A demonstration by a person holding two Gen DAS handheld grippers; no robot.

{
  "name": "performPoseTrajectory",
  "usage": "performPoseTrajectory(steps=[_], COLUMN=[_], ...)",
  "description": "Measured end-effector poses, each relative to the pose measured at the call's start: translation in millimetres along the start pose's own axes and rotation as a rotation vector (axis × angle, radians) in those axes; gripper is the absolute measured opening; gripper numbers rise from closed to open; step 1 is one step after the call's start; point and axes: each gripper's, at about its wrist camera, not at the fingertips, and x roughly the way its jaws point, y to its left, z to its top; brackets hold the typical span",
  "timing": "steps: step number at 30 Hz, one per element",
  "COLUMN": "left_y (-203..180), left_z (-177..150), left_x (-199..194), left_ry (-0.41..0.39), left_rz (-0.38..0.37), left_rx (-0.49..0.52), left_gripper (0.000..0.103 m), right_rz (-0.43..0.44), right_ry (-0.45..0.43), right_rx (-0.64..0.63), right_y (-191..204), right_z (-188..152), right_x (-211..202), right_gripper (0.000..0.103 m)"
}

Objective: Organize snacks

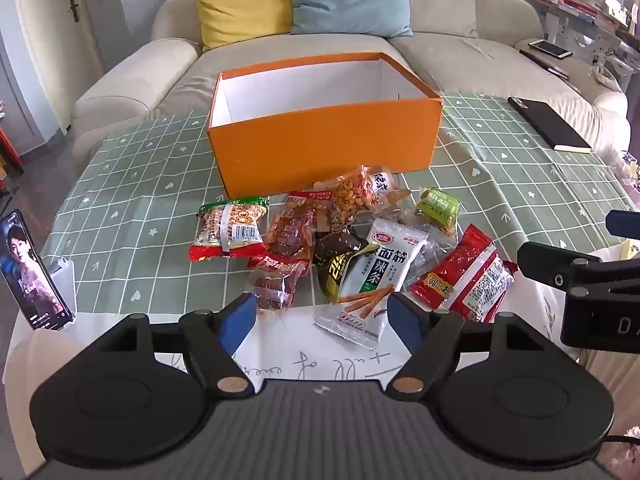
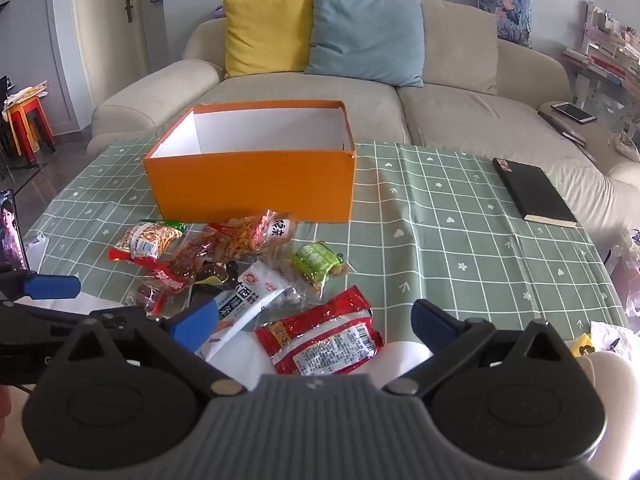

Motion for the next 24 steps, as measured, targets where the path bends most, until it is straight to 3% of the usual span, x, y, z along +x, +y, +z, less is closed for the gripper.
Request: performPoseTrajectory(steps=[24], left_y=[0.5], left_z=[-1.1], left_x=[4.9], left_ry=[0.02], left_rz=[-0.015], left_rx=[-0.004], left_gripper=[0.088], right_rz=[-0.011], right_ry=[0.049], right_rx=[0.005], right_y=[-2.0], right_z=[1.3], right_x=[5.3], right_gripper=[0.1])
